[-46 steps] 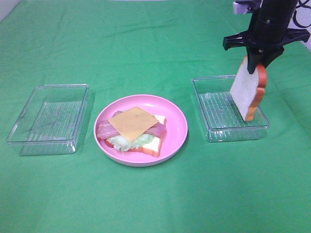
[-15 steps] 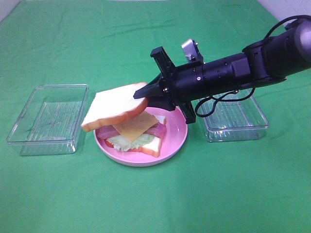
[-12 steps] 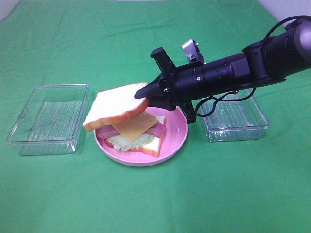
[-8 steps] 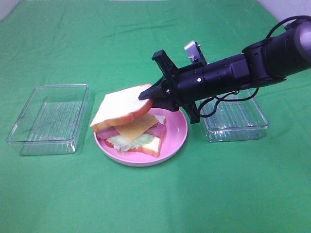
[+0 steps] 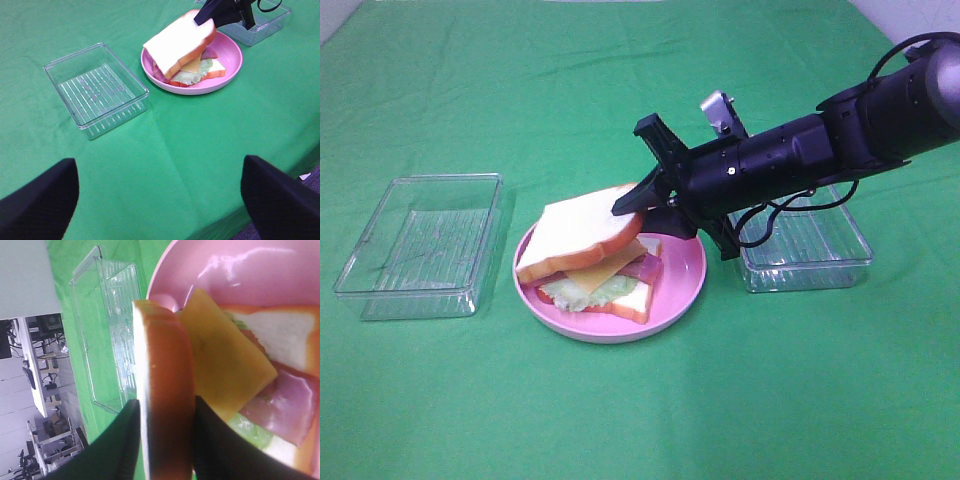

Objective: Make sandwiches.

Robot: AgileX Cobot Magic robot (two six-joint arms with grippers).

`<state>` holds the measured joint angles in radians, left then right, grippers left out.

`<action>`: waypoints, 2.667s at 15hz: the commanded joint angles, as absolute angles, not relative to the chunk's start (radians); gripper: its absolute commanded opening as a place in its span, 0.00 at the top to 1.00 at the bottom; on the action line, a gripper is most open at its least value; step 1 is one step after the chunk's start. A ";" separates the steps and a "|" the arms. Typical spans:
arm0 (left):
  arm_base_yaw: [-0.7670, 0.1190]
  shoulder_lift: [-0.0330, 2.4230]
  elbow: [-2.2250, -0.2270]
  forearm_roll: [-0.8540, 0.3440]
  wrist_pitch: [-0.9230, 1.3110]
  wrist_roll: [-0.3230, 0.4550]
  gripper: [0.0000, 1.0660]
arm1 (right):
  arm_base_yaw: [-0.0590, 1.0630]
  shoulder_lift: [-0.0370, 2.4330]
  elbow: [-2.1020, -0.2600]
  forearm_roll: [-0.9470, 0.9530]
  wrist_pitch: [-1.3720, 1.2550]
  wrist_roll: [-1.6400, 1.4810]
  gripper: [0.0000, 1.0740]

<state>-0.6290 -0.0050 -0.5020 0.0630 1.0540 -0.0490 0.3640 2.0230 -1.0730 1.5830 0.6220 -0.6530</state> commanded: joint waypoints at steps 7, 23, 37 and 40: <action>-0.629 -0.025 -0.499 0.059 1.046 -0.047 0.22 | 0.362 2.021 -1.071 1.465 0.628 -0.621 0.37; -0.629 -0.025 -0.499 0.059 1.046 -0.047 0.22 | 0.362 1.712 -1.073 0.777 0.588 -0.365 0.36; -0.629 -0.025 -0.499 0.059 1.046 -0.046 0.22 | 0.362 0.677 -0.595 0.177 0.992 0.055 0.36; -0.629 -0.025 -0.499 0.059 1.046 -0.046 0.22 | 0.362 0.458 -0.589 0.044 1.146 0.055 0.36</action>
<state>-0.6290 -0.0050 -0.5020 0.0630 1.0540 -0.0490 0.3640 0.4810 -0.5950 0.0770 1.1180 0.0490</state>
